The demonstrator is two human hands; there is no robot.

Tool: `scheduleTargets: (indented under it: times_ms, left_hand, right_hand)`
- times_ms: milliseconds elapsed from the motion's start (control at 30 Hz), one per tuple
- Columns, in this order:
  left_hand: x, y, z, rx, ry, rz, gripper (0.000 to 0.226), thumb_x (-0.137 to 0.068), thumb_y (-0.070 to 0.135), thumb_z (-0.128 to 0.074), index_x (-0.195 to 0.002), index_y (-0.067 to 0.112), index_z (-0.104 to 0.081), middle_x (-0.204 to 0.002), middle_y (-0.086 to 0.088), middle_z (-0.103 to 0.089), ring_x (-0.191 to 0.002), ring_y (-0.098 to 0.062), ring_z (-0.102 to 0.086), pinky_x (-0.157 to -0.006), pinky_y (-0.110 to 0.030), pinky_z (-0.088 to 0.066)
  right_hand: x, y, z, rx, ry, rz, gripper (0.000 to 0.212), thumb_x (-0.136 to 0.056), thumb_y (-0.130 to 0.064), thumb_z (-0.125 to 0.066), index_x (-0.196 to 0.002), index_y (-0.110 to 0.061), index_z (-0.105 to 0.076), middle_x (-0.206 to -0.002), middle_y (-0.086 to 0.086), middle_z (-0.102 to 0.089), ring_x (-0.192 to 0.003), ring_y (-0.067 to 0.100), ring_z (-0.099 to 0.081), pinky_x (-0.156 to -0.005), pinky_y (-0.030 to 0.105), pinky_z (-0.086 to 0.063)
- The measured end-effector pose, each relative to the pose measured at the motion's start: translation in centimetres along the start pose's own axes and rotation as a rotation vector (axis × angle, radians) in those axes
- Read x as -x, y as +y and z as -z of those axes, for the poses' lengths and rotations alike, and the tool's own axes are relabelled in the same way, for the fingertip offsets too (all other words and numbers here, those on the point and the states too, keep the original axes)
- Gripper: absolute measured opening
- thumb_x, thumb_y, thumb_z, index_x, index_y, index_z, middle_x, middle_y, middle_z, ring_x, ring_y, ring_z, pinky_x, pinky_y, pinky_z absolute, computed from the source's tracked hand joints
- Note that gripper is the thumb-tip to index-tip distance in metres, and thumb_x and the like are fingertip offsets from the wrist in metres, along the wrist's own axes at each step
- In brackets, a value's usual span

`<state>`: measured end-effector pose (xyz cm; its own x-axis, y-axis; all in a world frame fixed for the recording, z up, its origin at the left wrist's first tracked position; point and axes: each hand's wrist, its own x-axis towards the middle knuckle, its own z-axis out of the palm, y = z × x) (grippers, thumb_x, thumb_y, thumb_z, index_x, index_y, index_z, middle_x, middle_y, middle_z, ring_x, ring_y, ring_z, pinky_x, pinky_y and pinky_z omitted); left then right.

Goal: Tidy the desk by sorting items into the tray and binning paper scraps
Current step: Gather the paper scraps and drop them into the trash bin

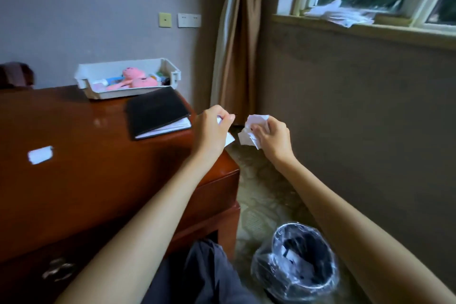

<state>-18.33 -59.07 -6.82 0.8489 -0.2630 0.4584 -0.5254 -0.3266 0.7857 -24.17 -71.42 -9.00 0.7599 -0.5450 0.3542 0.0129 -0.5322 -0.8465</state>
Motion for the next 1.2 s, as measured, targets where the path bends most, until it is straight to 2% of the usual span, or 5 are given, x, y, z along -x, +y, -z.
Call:
scheduleTargets:
  times_ms: [300, 567, 700, 933, 1200]
  left_hand:
    - [4.5, 2.5, -17.0, 0.06, -0.388, 0.07, 0.021, -0.09, 0.014, -0.057, -0.084, -0.005, -0.064, -0.092, -0.018, -0.067, -0.08, -0.018, -0.049, -0.061, -0.02, -0.028]
    - [7.7, -2.4, -27.5, -0.091, -0.673, 0.257, 0.022, -0.09, 0.017, -0.057, -0.091, -0.004, -0.065, -0.101, -0.018, -0.068, -0.101, -0.031, -0.059, -0.077, -0.03, -0.04]
    - [8.9, -5.9, -31.9, -0.156, -0.773, 0.354, 0.021, -0.089, 0.016, -0.058, -0.091, -0.003, -0.065, -0.102, -0.019, -0.068, -0.101, -0.033, -0.06, -0.079, -0.032, -0.042]
    - [11.5, -12.7, -38.1, -0.266, -0.925, 0.489, 0.022, -0.088, 0.016, -0.059, -0.095, -0.004, -0.066, -0.106, -0.023, -0.067, -0.104, -0.037, -0.059, -0.083, -0.036, -0.046]
    - [14.3, -18.5, -42.0, -0.304, -0.995, 0.587, 0.022, -0.089, 0.017, -0.056, -0.088, -0.002, -0.068, -0.1, -0.02, -0.069, -0.1, -0.035, -0.062, -0.085, -0.04, -0.05]
  right_hand:
    - [2.6, 11.9, 10.3, 0.195, 0.159, -0.19, 0.049, -0.09, -0.001, -0.051, -0.057, -0.034, -0.038, -0.061, -0.017, -0.044, -0.052, 0.0, -0.045, -0.049, 0.003, -0.037]
    - [4.9, 25.5, 11.0, 0.291, 0.038, -0.412, 0.02, -0.093, -0.004, -0.05, -0.099, -0.002, -0.068, -0.091, -0.001, -0.061, -0.085, 0.008, -0.053, -0.062, 0.01, -0.036]
    - [5.8, 31.8, 9.6, 0.387, -0.056, -0.548, 0.033, -0.094, -0.008, -0.048, -0.064, -0.02, -0.053, -0.087, 0.006, -0.056, -0.078, 0.017, -0.048, -0.06, 0.018, -0.025]
    - [7.1, 39.4, 6.9, 0.422, -0.228, -0.738, 0.037, -0.091, -0.003, -0.046, -0.057, -0.015, -0.036, -0.084, 0.018, -0.052, -0.078, 0.024, -0.046, -0.063, 0.026, -0.024]
    - [8.4, 45.4, 4.7, 0.494, -0.415, -0.883, 0.019, -0.093, -0.006, -0.043, -0.102, 0.006, -0.055, -0.116, 0.022, -0.049, -0.103, 0.037, -0.055, -0.087, 0.034, -0.041]
